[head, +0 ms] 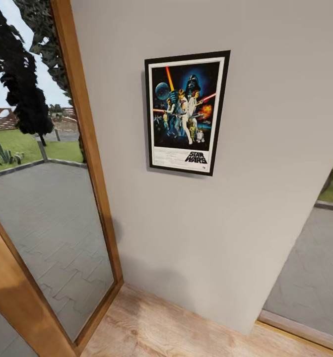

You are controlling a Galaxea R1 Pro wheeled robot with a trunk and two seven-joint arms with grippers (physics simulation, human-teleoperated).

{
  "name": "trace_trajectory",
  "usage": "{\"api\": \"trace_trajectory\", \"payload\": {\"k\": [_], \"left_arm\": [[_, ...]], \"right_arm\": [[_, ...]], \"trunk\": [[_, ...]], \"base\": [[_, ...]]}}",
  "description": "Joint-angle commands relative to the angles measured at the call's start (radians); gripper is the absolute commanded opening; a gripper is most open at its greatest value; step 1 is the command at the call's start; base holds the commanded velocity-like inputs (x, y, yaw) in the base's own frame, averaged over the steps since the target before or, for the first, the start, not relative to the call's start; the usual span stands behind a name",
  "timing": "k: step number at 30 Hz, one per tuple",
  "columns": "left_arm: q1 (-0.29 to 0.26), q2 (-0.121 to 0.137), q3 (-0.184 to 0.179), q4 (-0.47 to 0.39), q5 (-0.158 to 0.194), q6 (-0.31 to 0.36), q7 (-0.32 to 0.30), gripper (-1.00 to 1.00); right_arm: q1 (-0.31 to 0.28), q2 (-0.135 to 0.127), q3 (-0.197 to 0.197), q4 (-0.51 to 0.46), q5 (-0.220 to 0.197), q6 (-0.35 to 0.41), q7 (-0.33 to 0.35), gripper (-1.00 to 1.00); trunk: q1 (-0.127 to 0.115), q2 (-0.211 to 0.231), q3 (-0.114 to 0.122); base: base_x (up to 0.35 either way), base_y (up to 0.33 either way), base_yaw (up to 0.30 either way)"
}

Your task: Pick up the poster from the kitchen countertop and hang it on one of the wall nails in the kitchen.

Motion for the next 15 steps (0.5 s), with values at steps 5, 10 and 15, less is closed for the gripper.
{"api": "trace_trajectory", "payload": {"k": [5, 10, 15], "left_arm": [[-0.001, -0.01, -0.003, 0.014, 0.01, -0.018, 0.02, 1.0], [-0.001, -0.013, -0.005, 0.017, 0.009, -0.022, 0.027, 1.0], [-0.001, -0.014, -0.005, 0.018, 0.008, -0.023, 0.028, 1.0]], "right_arm": [[-0.001, 0.005, -0.002, 0.001, -0.006, -0.003, -0.01, 1.0], [-0.001, 0.008, -0.002, 0.01, -0.006, -0.003, -0.015, 1.0], [-0.001, 0.008, -0.002, 0.037, -0.007, -0.013, -0.016, 1.0]], "trunk": [[0.001, -0.002, 0.006], [0.001, -0.002, 0.014], [0.001, -0.002, 0.019]], "base": [[0.0, 0.0, 0.056], [0.0, 0.0, 0.093], [0.0, 0.0, 0.073]]}}
